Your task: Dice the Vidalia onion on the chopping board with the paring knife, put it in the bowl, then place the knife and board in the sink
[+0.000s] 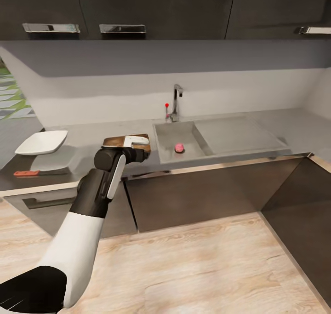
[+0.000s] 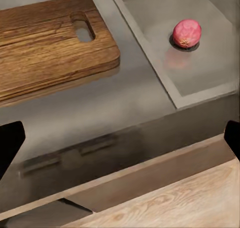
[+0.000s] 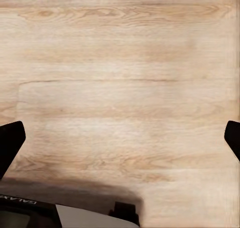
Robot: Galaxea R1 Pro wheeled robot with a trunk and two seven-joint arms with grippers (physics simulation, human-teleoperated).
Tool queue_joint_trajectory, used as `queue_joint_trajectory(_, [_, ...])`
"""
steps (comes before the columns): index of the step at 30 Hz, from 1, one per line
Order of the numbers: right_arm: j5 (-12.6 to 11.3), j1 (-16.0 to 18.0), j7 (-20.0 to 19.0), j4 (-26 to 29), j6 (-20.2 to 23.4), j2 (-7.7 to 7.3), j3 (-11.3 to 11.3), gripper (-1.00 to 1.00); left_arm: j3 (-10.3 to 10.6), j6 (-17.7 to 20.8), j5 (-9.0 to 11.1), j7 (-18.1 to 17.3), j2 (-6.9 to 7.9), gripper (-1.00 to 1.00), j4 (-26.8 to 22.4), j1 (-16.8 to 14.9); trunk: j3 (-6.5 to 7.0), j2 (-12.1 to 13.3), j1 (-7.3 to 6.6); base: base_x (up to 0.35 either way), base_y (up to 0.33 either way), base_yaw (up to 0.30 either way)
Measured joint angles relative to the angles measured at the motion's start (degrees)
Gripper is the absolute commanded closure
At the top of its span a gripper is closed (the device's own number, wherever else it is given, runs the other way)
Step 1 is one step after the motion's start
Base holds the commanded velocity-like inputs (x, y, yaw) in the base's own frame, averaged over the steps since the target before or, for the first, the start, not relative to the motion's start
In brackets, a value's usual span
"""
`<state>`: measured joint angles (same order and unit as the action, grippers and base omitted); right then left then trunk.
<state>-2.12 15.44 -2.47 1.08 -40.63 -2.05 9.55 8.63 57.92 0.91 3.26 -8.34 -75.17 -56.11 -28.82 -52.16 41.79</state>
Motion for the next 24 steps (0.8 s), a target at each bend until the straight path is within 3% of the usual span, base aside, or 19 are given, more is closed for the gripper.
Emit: queue_joint_trajectory(24, [0.0,0.0,0.1,0.0,0.0,0.48,0.0,-1.0,0.0,-0.3,-0.2,0.2,0.02,-1.0,3.3,0.1,0.0,0.0,0.0,0.19,-0.267,0.0])
